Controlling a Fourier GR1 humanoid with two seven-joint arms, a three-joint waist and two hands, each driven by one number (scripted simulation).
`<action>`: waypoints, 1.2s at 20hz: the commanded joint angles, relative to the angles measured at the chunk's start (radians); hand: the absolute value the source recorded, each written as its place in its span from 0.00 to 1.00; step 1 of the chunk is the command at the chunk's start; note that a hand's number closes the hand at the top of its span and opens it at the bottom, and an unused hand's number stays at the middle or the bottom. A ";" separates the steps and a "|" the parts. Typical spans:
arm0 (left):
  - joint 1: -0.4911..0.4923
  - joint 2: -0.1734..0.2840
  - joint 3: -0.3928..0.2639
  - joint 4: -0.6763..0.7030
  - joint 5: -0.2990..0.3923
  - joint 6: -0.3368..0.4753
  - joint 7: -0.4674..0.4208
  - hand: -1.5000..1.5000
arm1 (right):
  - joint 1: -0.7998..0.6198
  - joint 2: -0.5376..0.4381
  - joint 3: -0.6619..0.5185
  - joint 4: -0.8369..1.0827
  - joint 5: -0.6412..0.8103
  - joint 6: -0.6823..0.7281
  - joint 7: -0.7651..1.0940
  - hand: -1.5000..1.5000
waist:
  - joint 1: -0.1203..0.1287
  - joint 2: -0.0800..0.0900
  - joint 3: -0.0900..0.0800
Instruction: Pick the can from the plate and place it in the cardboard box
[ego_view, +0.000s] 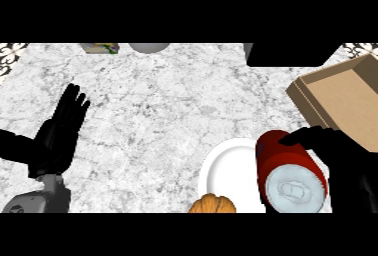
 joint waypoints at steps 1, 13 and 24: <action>0.014 0.005 -0.006 -0.015 -0.001 -0.012 0.006 0.50 | -0.130 0.000 -0.253 0.025 -0.170 0.042 -0.018 1.00 | 0.006 0.001 0.000; 0.041 -0.011 0.008 0.022 0.016 -0.029 -0.041 0.50 | -0.117 -0.267 -0.649 0.416 -0.236 -0.162 -0.379 1.00 | 0.007 0.003 0.001; -0.027 -0.011 -0.005 0.034 -0.014 -0.008 -0.014 0.50 | -0.167 -0.480 -0.676 0.875 -0.173 -0.241 -0.595 1.00 | 0.006 0.004 0.001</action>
